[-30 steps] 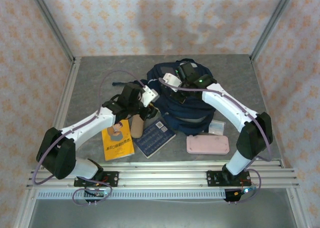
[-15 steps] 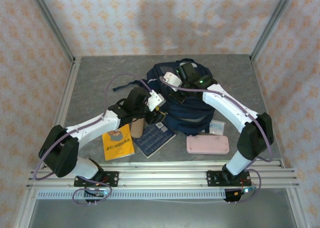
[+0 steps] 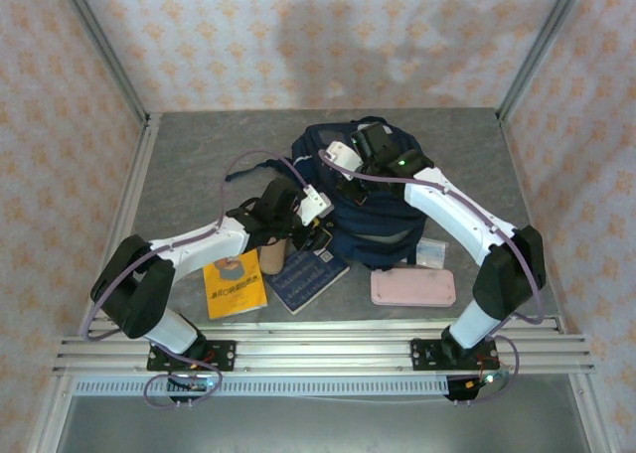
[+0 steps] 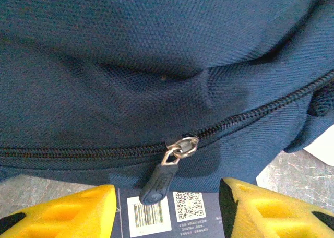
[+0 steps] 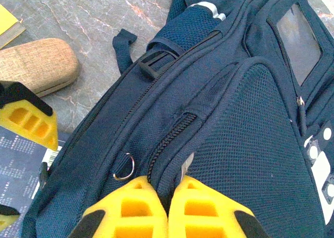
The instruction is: Pack the student bag
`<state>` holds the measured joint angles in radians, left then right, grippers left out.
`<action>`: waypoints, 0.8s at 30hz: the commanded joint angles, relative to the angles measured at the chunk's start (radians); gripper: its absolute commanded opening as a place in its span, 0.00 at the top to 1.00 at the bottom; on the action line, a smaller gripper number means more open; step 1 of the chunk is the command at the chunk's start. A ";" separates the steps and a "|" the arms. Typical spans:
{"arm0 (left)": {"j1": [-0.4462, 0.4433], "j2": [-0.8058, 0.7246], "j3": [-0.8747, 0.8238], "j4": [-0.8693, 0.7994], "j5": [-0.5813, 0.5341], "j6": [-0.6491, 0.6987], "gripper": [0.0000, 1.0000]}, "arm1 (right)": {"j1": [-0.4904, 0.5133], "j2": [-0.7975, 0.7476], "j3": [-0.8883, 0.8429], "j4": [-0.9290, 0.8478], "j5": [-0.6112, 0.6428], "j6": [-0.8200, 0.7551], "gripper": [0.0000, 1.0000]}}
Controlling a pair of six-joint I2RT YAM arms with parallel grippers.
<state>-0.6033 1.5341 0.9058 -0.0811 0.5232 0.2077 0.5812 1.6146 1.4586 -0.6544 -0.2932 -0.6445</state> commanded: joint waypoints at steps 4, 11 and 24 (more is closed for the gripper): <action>-0.007 0.044 0.011 0.069 -0.005 -0.010 0.54 | -0.001 -0.065 0.013 0.106 -0.051 0.026 1.00; -0.004 0.055 0.020 0.063 -0.036 0.001 0.97 | -0.001 -0.059 0.009 0.108 -0.051 0.027 1.00; 0.124 0.059 0.051 0.051 -0.078 -0.071 1.00 | -0.001 -0.078 -0.036 0.116 -0.056 0.011 1.00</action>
<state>-0.5156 1.5883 0.9081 -0.0418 0.4934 0.1726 0.5785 1.6112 1.4242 -0.6102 -0.3080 -0.6250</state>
